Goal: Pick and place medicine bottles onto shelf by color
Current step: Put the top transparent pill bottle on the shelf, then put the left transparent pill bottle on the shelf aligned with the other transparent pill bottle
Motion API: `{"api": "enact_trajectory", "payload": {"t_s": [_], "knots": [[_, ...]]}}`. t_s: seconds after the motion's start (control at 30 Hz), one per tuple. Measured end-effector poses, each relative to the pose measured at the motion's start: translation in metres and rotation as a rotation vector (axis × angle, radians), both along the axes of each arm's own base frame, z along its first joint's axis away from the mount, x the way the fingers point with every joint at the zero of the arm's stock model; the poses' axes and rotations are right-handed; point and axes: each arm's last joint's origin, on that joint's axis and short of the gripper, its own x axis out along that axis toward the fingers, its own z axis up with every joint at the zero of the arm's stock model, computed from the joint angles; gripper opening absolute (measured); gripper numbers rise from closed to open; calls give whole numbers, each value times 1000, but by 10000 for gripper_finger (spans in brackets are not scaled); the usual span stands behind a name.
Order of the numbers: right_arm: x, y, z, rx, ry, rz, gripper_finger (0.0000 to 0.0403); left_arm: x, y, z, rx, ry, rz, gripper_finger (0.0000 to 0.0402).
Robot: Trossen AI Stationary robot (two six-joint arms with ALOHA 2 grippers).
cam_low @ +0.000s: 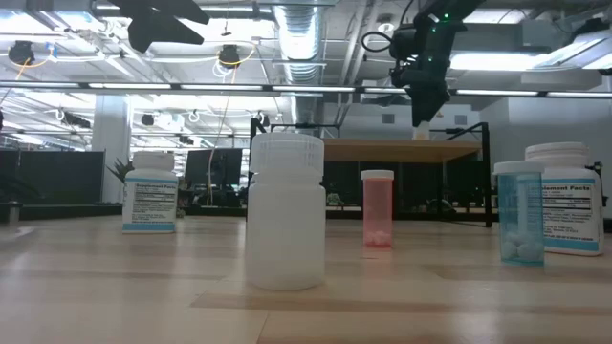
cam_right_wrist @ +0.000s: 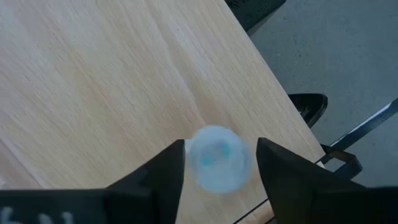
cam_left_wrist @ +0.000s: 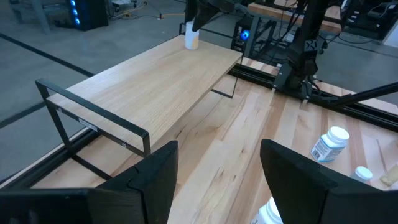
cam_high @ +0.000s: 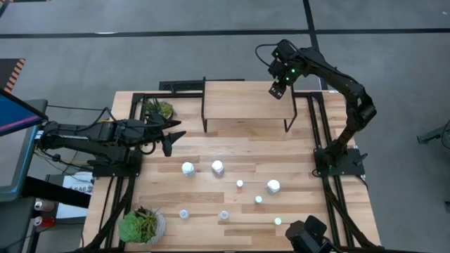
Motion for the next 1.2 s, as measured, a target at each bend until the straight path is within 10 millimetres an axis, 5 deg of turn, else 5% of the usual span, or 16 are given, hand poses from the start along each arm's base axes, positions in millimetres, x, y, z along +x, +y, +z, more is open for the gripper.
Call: {"api": "enact_trajectory", "payload": {"t_s": [0.27, 0.53, 0.87, 1.2], "knots": [[4, -4, 8, -54, -44, 0, 234, 0, 0, 0, -1, 0, 0, 215], [3, 10, 60, -85, -162, -12, 221, 0, 0, 0, -1, 0, 0, 215], [-21, 96, 104, 93, -256, 121, 207, 0, -1, 0, 3, 5, -24, 215], [-69, 186, 135, 149, -381, 165, 192, 13, -21, -9, 23, 98, -362, 215]]}}
